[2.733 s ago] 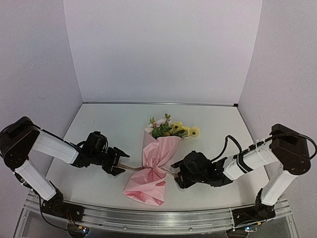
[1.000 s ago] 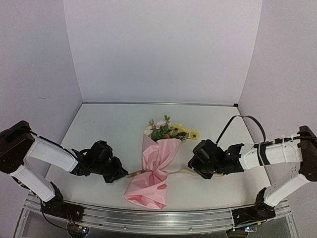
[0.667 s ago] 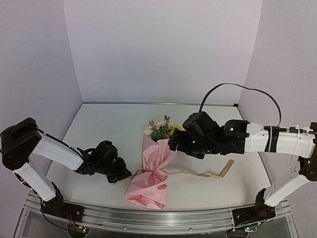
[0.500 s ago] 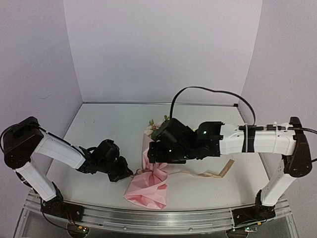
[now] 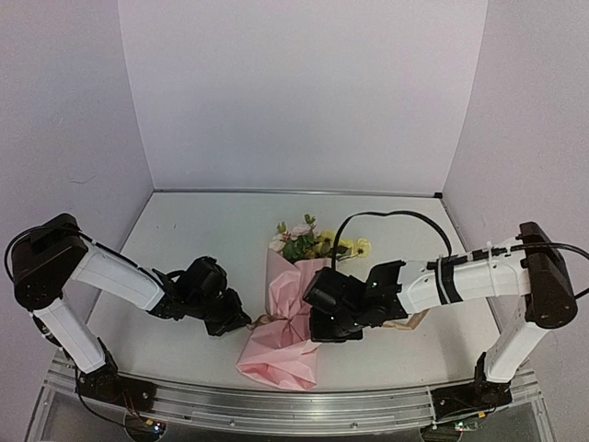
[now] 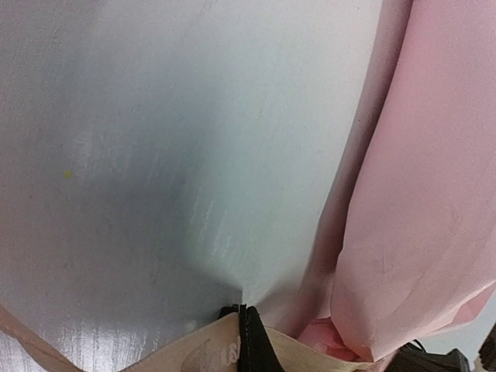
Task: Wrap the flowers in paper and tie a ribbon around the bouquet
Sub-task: Adjust the folded bouquet at the center of the board, then pass from the left arm to the right, then pass from the right arm to the left
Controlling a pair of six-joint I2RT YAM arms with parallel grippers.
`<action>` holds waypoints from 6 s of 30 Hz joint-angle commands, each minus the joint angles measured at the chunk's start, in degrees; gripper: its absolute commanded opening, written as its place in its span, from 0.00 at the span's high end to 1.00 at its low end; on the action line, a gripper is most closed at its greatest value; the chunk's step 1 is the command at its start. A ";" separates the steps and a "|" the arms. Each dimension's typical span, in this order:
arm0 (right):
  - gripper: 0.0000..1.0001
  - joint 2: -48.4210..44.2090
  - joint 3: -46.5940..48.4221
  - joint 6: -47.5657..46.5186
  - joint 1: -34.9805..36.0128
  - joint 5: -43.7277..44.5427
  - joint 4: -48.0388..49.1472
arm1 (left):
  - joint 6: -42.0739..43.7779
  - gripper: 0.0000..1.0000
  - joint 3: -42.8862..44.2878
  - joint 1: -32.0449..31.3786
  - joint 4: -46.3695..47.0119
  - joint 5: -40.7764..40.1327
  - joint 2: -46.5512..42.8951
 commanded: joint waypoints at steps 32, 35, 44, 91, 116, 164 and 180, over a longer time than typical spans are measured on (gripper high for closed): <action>0.54 -2.80 11.34 -9.03 7.78 8.79 -5.03 | -1.57 1.00 4.34 -1.94 3.56 3.62 8.84; 0.56 1.45 12.43 -8.50 9.94 8.47 -5.93 | -1.73 1.00 3.82 -1.95 3.56 3.61 8.57; 0.58 11.59 9.14 -6.68 12.31 7.75 -9.27 | -2.00 1.00 3.02 -1.94 3.89 4.01 7.91; 1.00 5.25 7.43 -7.97 1.18 5.60 -8.94 | 9.92 1.00 8.38 2.02 -8.77 -4.34 -1.57; 0.44 6.38 20.71 -34.19 1.07 -0.41 8.87 | 23.85 0.97 7.10 2.10 -0.22 6.54 -14.47; 1.00 4.06 8.37 -16.78 0.98 21.59 12.91 | 37.80 0.49 18.95 5.00 -16.53 9.56 -10.39; 1.00 2.07 4.09 -12.82 -0.06 18.45 17.48 | 57.13 0.40 28.63 4.96 -19.64 15.81 3.18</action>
